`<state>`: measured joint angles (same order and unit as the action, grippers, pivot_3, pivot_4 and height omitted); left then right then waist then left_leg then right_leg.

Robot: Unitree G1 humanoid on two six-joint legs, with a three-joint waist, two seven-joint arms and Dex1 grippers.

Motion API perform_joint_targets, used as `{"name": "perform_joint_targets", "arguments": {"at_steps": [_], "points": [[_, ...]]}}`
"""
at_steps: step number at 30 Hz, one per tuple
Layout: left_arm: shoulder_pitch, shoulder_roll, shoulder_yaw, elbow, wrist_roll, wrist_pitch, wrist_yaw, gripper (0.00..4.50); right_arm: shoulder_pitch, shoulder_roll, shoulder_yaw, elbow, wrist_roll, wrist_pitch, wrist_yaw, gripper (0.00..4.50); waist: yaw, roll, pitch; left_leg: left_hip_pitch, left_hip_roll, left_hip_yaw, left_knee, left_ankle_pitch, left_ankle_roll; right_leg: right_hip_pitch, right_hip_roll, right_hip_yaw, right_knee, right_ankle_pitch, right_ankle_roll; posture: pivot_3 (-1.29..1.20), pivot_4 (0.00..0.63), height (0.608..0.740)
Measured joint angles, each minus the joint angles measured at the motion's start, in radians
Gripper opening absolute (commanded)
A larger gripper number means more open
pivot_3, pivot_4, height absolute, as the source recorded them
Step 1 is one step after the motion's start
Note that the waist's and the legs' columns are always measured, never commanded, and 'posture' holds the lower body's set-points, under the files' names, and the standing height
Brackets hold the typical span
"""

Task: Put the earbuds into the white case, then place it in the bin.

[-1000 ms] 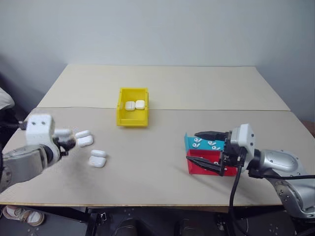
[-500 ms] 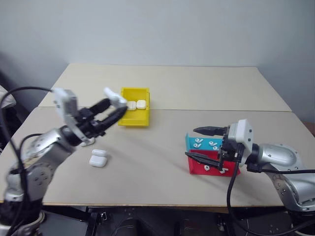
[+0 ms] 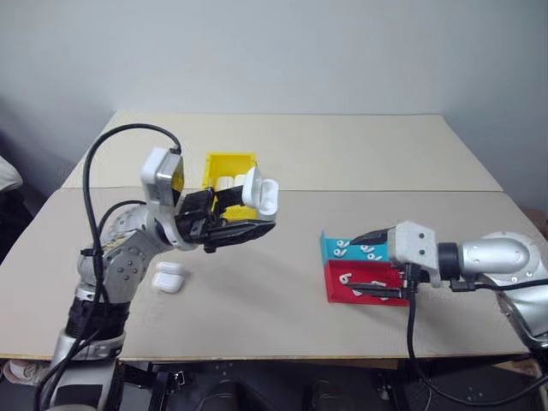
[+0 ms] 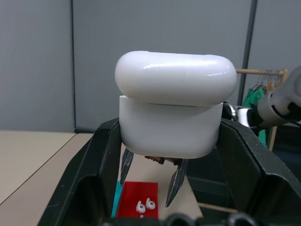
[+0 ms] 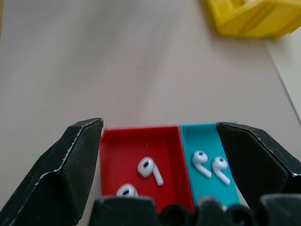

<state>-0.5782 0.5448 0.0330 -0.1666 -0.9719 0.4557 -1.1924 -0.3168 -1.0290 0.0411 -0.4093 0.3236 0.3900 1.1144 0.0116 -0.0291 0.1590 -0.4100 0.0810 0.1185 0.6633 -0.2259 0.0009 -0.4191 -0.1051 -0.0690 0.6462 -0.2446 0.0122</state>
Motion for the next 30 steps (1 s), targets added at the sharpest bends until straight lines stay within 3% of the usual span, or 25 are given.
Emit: {"name": "perform_joint_targets", "arguments": {"at_steps": [5,8,11,20,30], "points": [[0.024,-0.051,-0.010,-0.017,0.031,-0.012,-0.020,2.77,-0.060,-0.092,0.100,0.001,-0.060,0.104,0.064,4.50,-0.003,0.000,0.000,0.000,0.000,0.000,0.001,0.000,0.000,-0.001,0.000,0.001,0.000,0.000,0.000,0.00,0.150,0.740],[0.046,-0.080,-0.014,-0.032,0.046,-0.013,-0.016,2.77,-0.102,-0.108,0.146,0.013,-0.091,0.123,0.100,3.90,-0.003,0.000,0.000,0.000,0.001,0.000,0.001,0.000,0.000,-0.001,0.000,0.000,0.000,0.000,0.000,0.00,0.150,0.740],[0.073,-0.092,-0.014,-0.058,0.065,-0.015,0.001,2.77,-0.134,-0.107,0.188,0.045,-0.138,0.120,0.117,2.96,-0.002,0.000,0.000,0.000,0.001,0.000,0.001,0.000,0.000,0.000,0.000,0.001,0.000,0.000,0.000,0.00,0.150,0.740],[0.123,-0.109,-0.012,-0.107,0.078,-0.015,0.067,2.77,-0.193,-0.003,0.334,0.210,-0.315,-0.050,0.144,2.96,-0.003,0.000,0.000,0.000,0.001,0.000,0.002,0.000,0.000,-0.001,0.001,0.000,0.001,0.000,0.000,0.00,0.150,0.740],[0.182,-0.108,-0.011,-0.176,0.094,-0.014,0.119,2.77,-0.221,0.038,0.367,0.320,-0.391,-0.158,0.197,2.96,0.000,0.000,0.000,0.000,0.001,0.000,0.003,0.002,-0.003,0.000,0.001,0.000,0.000,0.000,0.000,0.00,0.150,0.740]]}}
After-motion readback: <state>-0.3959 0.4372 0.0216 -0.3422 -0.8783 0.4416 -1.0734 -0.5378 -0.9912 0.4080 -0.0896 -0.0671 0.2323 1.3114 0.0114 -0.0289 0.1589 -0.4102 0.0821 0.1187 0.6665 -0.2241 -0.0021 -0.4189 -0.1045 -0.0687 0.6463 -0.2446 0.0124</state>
